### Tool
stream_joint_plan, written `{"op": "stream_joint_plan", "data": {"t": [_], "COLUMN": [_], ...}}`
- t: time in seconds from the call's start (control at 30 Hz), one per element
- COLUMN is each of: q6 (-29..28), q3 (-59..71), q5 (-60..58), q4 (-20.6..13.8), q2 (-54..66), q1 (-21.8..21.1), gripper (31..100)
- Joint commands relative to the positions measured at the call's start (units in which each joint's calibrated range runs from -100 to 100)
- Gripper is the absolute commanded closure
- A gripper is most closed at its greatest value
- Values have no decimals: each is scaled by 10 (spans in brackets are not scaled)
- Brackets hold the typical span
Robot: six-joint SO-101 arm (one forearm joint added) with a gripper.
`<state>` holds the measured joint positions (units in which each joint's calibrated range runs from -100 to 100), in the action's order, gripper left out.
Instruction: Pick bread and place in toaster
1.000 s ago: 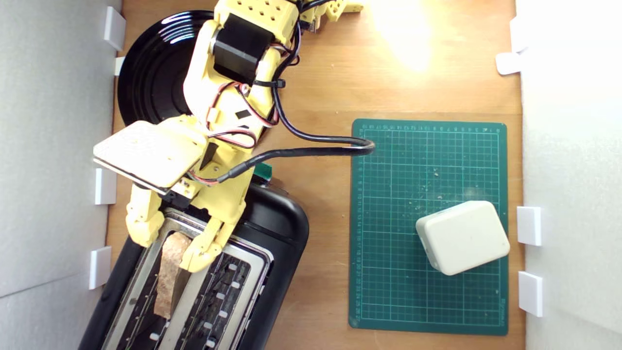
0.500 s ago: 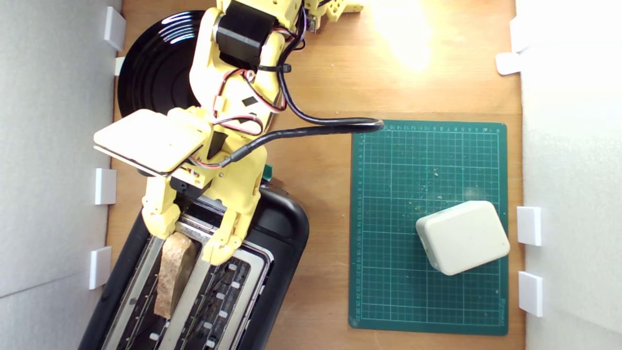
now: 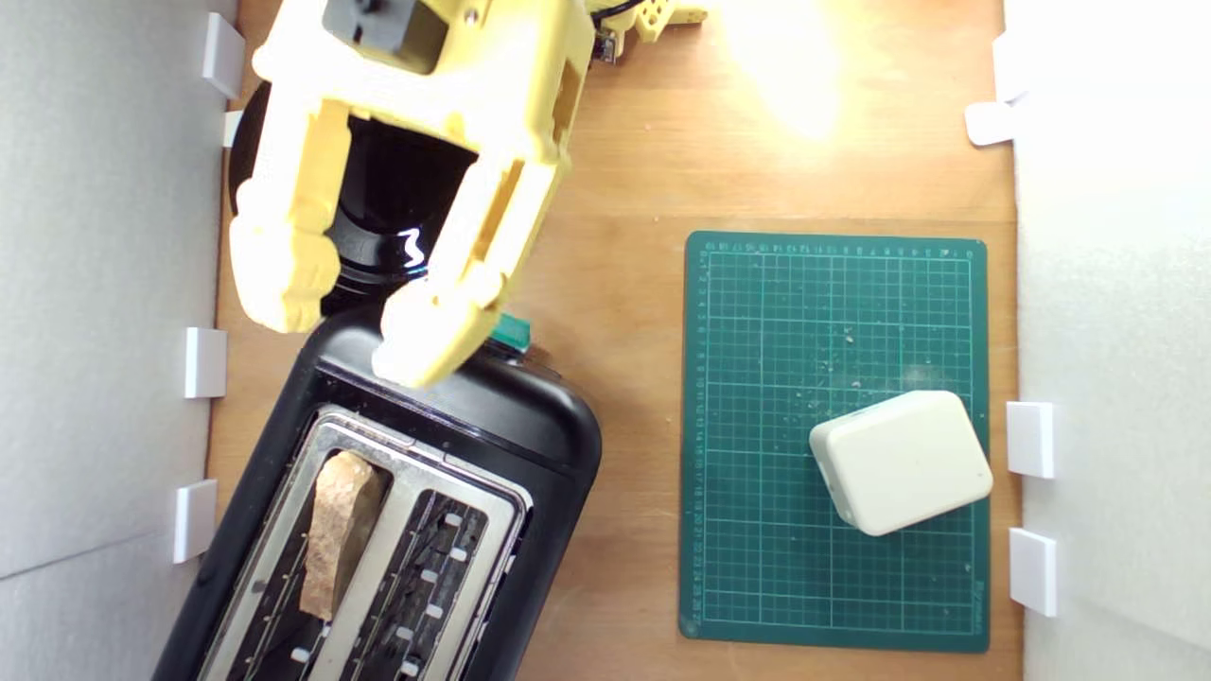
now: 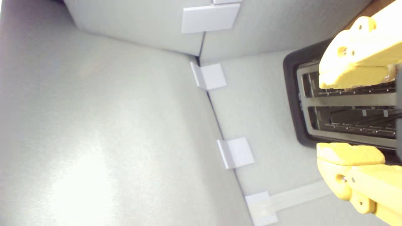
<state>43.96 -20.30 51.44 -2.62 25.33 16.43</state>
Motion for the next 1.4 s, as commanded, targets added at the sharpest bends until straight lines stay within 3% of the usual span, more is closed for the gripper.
{"op": "stream_joint_plan", "data": {"t": [0.0, 0.17, 0.33, 0.47, 0.73, 1.0, 1.37], "q6": [-53, -162, -246, -287, -331, -357, -394], "q3": [6, 14, 59, 124, 245, 446, 744], "q5": [-4, -2, -2, -3, -5, -6, -4], "q4": [-3, -8, -66, -69, -66, -64, -73], "q2": [50, 81, 111, 147, 227, 341, 550], "q1": [-51, -114, -193, -224, -270, -309, -302], "gripper": [707, 776, 779, 779, 905, 913, 913]}}
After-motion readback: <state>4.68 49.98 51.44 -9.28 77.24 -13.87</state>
